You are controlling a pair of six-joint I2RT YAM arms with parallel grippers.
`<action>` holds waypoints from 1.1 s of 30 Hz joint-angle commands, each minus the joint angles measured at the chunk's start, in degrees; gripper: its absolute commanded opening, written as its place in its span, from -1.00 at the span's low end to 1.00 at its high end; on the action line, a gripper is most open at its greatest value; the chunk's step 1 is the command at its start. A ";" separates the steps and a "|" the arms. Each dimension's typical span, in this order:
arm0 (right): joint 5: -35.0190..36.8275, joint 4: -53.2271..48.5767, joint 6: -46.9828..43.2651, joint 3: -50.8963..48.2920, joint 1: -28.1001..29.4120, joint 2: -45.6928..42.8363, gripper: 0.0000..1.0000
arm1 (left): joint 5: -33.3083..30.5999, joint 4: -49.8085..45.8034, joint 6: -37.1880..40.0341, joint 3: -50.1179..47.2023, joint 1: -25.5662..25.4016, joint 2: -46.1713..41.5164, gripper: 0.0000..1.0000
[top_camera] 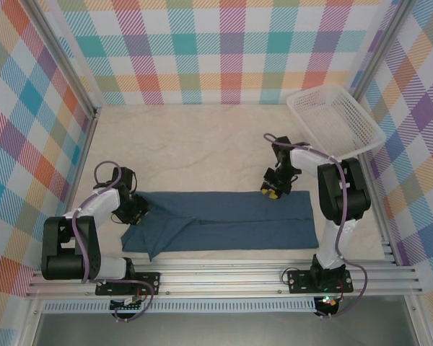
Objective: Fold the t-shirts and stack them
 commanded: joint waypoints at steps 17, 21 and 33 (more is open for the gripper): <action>6.44 -7.11 -0.99 9.73 -4.76 8.23 -0.50 | 11.22 10.62 6.07 1.39 -3.92 0.47 -0.41; 6.49 -7.11 -1.02 9.82 -4.76 8.27 -0.50 | 8.26 6.51 7.35 1.91 -5.11 2.21 -0.46; 6.36 -7.48 -0.84 10.69 -4.76 8.78 -0.48 | 5.34 4.82 8.47 0.35 -6.95 1.05 -0.42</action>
